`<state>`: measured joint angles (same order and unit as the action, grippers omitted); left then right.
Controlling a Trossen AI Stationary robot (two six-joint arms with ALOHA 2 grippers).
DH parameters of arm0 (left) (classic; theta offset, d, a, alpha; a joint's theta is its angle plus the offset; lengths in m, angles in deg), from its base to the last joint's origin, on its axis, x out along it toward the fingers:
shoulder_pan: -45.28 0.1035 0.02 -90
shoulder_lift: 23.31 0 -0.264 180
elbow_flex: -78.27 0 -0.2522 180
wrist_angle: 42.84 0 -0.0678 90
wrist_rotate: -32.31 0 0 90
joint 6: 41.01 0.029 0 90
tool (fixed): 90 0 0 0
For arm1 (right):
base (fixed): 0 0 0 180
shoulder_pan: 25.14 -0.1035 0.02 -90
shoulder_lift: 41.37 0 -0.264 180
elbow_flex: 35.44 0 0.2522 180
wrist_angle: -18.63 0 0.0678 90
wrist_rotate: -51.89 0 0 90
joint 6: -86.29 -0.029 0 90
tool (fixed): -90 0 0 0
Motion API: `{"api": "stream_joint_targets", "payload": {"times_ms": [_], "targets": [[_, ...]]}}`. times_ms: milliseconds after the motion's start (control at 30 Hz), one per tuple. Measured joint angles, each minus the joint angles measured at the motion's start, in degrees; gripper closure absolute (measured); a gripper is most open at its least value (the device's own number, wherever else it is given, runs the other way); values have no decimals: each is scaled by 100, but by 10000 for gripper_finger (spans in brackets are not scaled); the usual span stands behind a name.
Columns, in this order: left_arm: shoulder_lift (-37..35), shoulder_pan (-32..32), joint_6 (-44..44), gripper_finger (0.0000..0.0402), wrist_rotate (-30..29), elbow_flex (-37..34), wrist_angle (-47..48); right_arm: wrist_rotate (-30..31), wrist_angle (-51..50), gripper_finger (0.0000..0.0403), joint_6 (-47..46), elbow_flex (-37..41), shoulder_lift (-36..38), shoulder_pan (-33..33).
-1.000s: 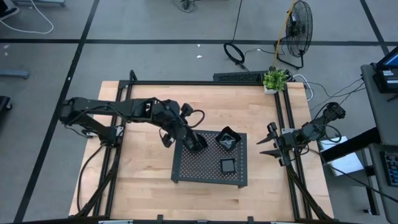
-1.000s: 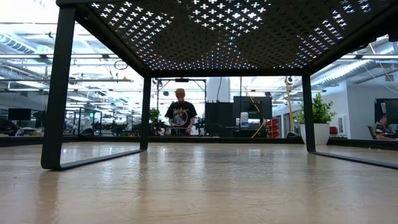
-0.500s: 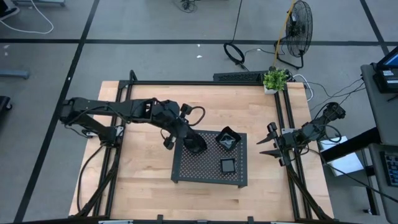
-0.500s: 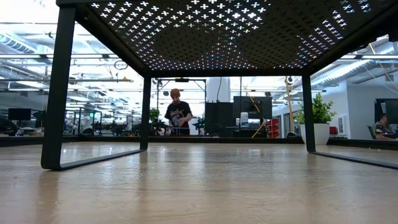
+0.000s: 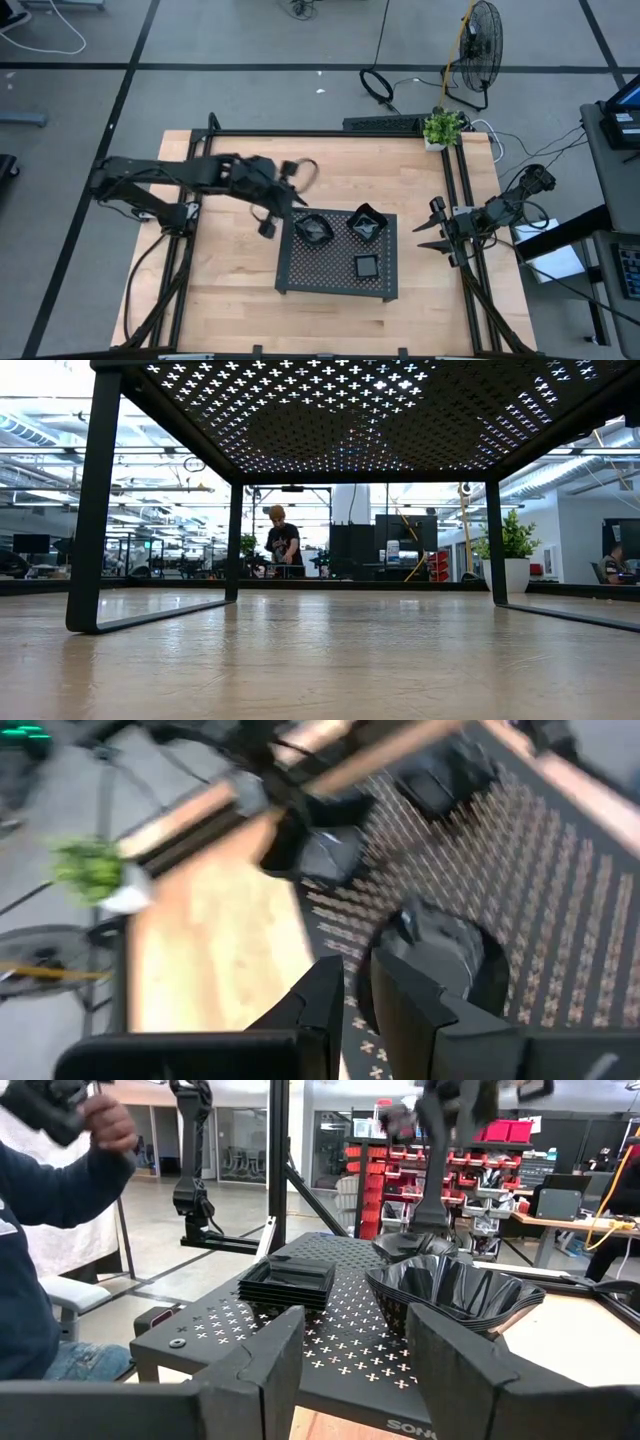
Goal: Pick & Place Mini shaped plates
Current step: Return to Home Position
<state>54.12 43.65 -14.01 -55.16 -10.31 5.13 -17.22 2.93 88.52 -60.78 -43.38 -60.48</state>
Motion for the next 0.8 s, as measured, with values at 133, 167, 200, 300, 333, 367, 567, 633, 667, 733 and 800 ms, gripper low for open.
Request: {"api": "stream_joint_targets", "payload": {"times_ms": [133,167,200,300,333,367,567,633,667,733,800], "targets": [[-625,0,-370,339,-649,301,385,0,-2,238,0,1,-2,0],[-812,0,-398,339,-866,370,567,0,-2,238,0,2,-2,0],[-1003,0,-450,339,-1079,439,728,0,2,238,0,0,-2,-2],[-1653,4,-658,339,-1609,545,1020,2,-1,238,0,2,0,-1],[-1877,4,-726,339,-1764,545,1124,0,3,238,0,1,0,-1],[-2090,6,-800,339,-1926,545,1182,0,3,238,1,2,-2,0],[-3298,7,-1176,339,-2539,547,2033,2,3,238,0,0,-2,-2],[-3671,7,-1437,339,-2558,547,2464,2,0,238,1,2,-2,0],[-3857,7,-1571,339,-2558,547,2690,2,2,238,0,0,-2,0],[-4204,7,-1908,339,-2558,482,2949,0,2,238,2,1,-2,-2],[-4533,7,-2281,339,-2560,316,2852,1,1,238,1,2,-2,-2]]}}
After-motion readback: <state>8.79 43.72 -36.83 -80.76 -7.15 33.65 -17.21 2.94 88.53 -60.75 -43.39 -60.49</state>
